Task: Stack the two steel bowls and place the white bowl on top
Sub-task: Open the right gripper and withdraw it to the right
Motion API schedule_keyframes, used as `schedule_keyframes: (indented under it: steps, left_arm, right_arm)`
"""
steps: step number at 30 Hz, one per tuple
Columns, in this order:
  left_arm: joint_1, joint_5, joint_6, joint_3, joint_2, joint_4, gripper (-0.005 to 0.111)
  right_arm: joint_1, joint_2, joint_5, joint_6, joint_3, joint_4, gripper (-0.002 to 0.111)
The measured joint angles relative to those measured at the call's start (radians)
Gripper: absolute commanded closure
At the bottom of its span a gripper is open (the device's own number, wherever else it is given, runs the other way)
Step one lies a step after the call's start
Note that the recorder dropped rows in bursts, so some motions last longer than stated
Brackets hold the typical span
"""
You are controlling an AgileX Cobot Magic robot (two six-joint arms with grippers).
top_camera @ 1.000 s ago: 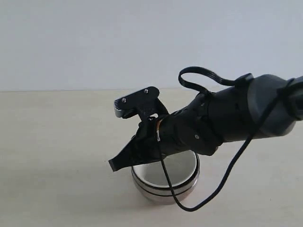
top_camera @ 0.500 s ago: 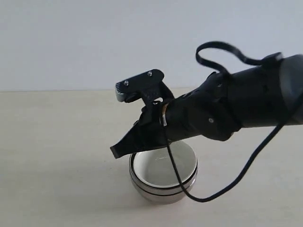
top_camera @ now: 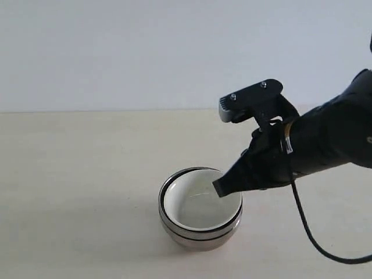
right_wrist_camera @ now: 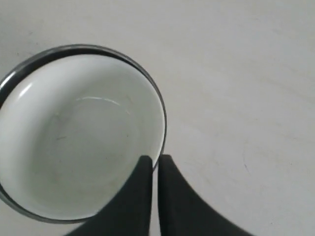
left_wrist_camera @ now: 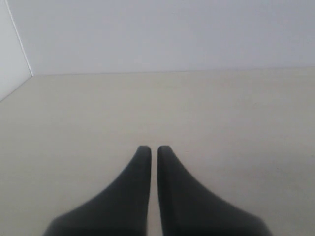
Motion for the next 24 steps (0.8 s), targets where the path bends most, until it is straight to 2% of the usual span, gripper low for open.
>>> schedule_keyframes:
  steps: [8, 24]
  left_arm:
    - [0.0, 0.0, 0.0, 0.0, 0.0, 0.0, 0.103]
    - [0.0, 0.0, 0.0, 0.0, 0.0, 0.0, 0.103]
  right_arm:
    - [0.0, 0.035, -0.108, 0.008, 0.06, 0.016, 0.108]
    - [0.0, 0.107, -0.232, 0.035, 0.062, 0.026, 0.108]
